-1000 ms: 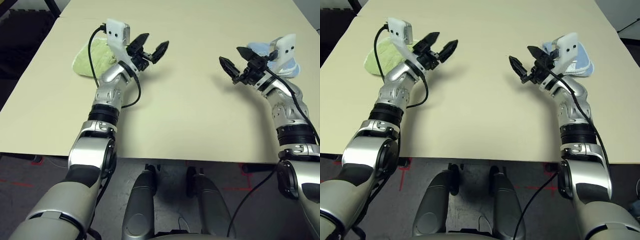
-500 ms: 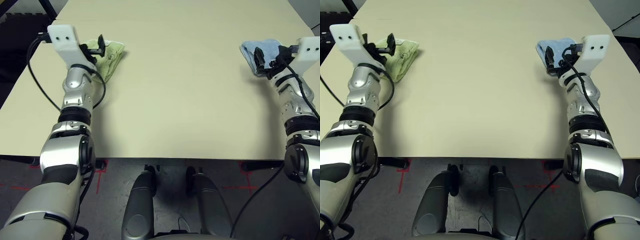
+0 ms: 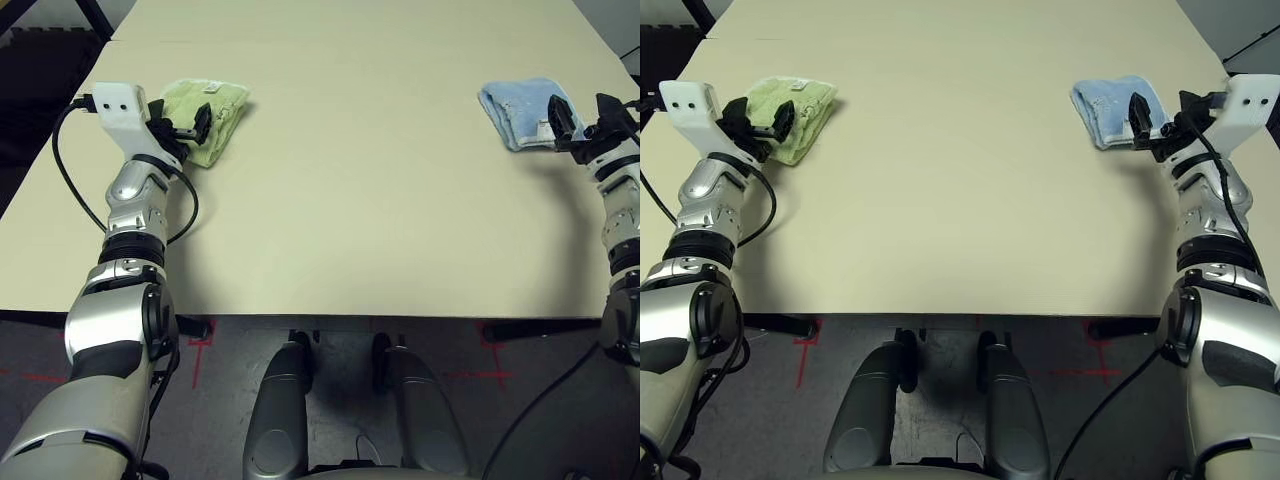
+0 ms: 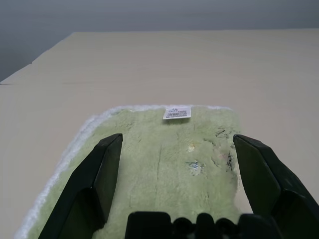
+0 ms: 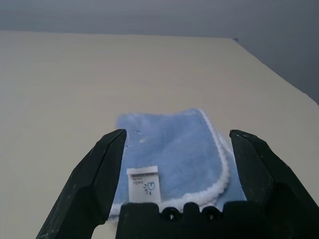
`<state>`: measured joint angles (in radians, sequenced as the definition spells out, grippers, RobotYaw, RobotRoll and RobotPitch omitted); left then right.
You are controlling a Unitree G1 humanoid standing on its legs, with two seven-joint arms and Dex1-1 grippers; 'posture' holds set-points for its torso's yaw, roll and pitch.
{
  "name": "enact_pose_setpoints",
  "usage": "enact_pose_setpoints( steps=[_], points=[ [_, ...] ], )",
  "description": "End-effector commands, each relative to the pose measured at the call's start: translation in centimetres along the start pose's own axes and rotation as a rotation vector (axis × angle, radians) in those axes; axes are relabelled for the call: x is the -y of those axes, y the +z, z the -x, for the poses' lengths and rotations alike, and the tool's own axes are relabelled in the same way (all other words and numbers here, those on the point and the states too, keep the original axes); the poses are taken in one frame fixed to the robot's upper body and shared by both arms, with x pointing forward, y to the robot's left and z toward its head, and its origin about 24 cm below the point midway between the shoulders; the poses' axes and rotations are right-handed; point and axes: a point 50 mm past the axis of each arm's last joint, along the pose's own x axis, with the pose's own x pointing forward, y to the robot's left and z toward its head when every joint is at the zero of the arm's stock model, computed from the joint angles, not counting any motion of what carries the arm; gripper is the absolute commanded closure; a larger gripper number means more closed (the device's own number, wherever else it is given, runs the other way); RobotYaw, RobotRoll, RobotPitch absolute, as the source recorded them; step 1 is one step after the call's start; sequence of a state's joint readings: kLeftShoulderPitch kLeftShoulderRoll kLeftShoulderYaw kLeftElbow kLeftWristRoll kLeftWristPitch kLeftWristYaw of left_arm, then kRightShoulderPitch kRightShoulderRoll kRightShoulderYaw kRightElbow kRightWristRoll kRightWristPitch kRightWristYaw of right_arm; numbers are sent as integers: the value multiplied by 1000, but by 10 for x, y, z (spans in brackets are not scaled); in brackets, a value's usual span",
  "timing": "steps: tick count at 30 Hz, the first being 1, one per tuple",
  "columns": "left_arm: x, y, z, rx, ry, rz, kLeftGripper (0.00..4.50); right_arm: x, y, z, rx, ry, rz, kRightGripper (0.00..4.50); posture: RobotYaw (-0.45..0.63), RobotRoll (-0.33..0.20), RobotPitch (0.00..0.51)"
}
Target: Fold the towel and set it aside.
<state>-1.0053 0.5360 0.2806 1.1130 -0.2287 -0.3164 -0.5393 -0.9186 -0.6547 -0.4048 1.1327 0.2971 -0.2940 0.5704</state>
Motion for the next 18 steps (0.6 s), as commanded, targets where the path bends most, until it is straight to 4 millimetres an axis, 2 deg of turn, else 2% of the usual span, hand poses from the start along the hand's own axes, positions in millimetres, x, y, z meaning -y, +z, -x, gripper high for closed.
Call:
enact_pose_setpoints(
  steps=[1,11,18],
  points=[
    [-5,6,4,42,-21,-23,11,8,-8,9,-31,-18,-17,0,-22,0,236],
    [-19,0,14,32,85,-8,11,11,-9,12,-29,-45,0,0,-24,0,222],
    [-18,-5,16,36,111,9,11,10,-3,10,22,-45,-4,0,-20,0,222]
  ],
)
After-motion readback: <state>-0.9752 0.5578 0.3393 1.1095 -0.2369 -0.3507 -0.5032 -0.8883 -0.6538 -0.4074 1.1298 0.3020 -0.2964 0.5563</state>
